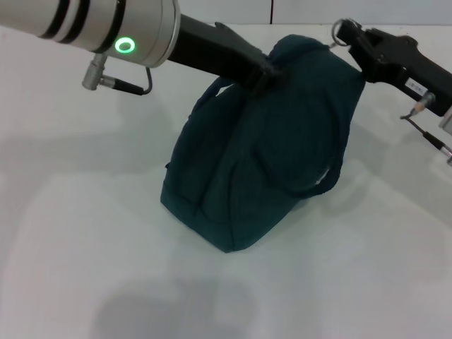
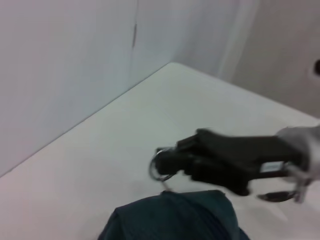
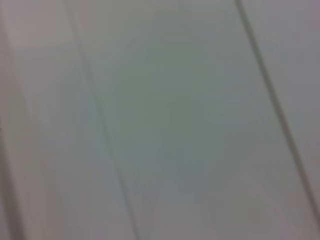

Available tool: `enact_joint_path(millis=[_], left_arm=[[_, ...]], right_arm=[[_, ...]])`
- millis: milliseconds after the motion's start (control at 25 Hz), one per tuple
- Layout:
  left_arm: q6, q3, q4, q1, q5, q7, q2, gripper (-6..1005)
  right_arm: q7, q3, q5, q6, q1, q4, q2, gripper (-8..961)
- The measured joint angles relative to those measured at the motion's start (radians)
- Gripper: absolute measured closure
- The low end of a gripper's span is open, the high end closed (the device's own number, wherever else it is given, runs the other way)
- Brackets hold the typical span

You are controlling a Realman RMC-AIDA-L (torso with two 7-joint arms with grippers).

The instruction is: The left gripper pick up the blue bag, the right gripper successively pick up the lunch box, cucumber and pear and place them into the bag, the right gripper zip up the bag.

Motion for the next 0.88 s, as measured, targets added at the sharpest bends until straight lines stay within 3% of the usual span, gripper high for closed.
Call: enact_joint_path(millis=[480, 880], left_arm=[[0.026, -0.057, 0.005, 0.004, -0.106, 0.053, -0.001, 933], [-0.007, -0.075, -0.055, 0.017, -0.085, 0.102, -0.004, 937]], right_arm=[[0.002, -0.01, -0.004, 0.113, 0.0, 0.059, 0.002, 834], [0.007, 0.012, 0.015, 0.017, -0.031, 0.048, 0.0, 830]])
